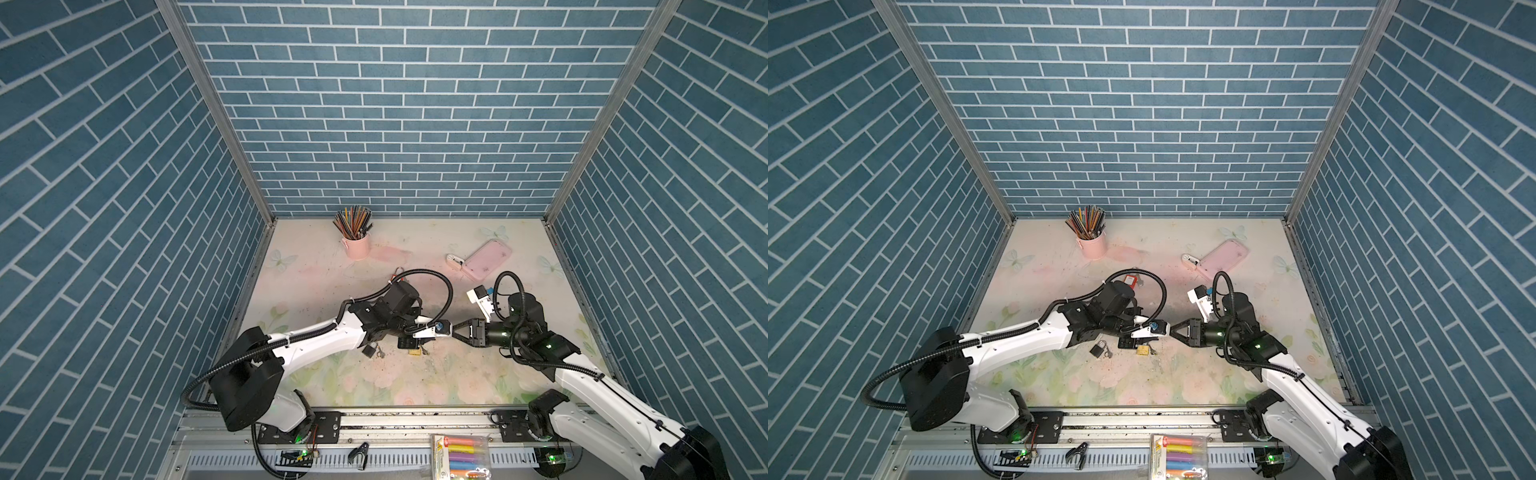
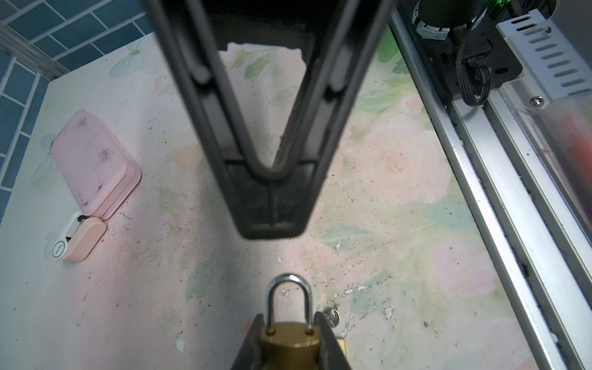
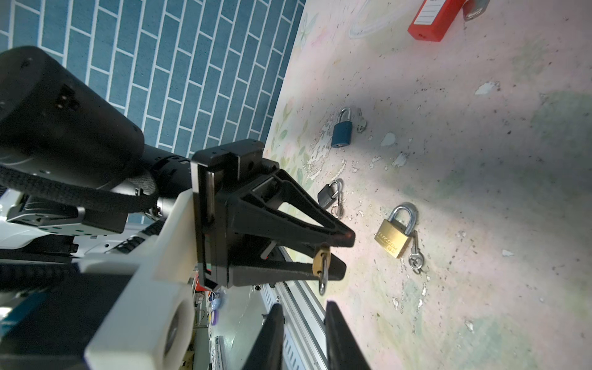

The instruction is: Lock with the key

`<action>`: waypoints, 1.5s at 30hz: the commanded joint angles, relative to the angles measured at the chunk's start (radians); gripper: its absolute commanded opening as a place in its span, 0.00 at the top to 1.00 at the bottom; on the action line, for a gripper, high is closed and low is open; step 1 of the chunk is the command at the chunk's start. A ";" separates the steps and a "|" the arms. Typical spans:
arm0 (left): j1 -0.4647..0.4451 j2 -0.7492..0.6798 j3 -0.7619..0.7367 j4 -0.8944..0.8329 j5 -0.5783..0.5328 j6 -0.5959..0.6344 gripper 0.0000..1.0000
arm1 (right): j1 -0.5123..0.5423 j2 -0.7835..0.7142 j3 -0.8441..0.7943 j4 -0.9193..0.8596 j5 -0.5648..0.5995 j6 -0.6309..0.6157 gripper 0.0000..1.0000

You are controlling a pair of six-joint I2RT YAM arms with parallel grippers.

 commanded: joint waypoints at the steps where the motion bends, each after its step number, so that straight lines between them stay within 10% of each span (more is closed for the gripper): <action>1: 0.005 -0.034 -0.012 0.029 0.007 0.012 0.96 | 0.005 0.018 -0.005 0.058 -0.002 0.012 0.78; 45: -0.026 -0.119 -0.087 0.258 -0.204 -0.003 1.00 | 0.048 0.183 0.004 0.230 -0.042 0.089 1.00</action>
